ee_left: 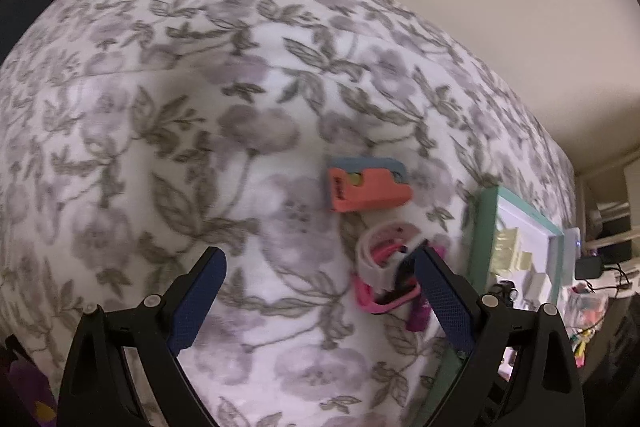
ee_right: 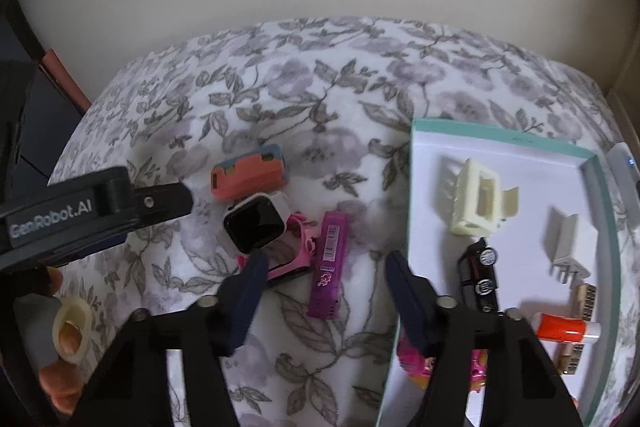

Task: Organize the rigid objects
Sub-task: 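Move both tools back toward the smartwatch and purple highlighter, then grasp the pink-white smartwatch with left tool while right tool grasps the purple highlighter, then lift and carry the smartwatch and highlighter over the tray, then lower the smartwatch with left tool while right tool lowers the highlighter, opening both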

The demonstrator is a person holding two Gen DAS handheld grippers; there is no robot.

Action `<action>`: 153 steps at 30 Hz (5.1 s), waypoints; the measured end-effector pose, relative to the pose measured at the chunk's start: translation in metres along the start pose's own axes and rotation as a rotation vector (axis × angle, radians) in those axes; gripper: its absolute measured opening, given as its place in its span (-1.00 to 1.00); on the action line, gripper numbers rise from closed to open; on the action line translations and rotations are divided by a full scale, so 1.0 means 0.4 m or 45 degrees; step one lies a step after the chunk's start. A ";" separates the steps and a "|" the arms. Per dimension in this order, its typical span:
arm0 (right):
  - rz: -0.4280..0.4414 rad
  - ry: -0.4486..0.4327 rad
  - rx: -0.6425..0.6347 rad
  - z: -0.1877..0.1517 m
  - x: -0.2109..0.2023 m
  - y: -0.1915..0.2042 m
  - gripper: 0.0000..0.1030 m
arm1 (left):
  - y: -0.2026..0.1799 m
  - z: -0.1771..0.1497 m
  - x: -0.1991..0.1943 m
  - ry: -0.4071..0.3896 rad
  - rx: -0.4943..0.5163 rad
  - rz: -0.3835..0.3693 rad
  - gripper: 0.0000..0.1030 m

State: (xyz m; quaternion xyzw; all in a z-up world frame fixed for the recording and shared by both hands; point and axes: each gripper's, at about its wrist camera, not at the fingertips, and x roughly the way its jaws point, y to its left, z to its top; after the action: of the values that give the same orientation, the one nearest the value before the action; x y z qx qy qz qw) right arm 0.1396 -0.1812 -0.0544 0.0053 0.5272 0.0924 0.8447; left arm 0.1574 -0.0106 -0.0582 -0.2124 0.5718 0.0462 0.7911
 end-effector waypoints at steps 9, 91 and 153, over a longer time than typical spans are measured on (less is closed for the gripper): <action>0.024 0.055 0.020 -0.008 0.043 -0.003 -0.12 | -0.026 -0.003 0.034 0.011 0.022 -0.040 0.85; -0.114 -0.116 0.595 -0.077 -0.267 -0.470 -0.60 | -0.456 -0.193 -0.088 -0.086 0.637 -0.303 -0.09; -0.161 0.046 0.482 -0.081 -0.161 -0.432 -0.10 | -0.393 -0.170 0.003 -0.014 0.507 -0.023 0.58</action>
State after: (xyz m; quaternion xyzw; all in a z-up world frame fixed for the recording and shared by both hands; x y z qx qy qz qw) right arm 0.1093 -0.3643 -0.0296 0.1295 0.5494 -0.0615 0.8232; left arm 0.1474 -0.1794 -0.0322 -0.0567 0.5634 -0.0736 0.8210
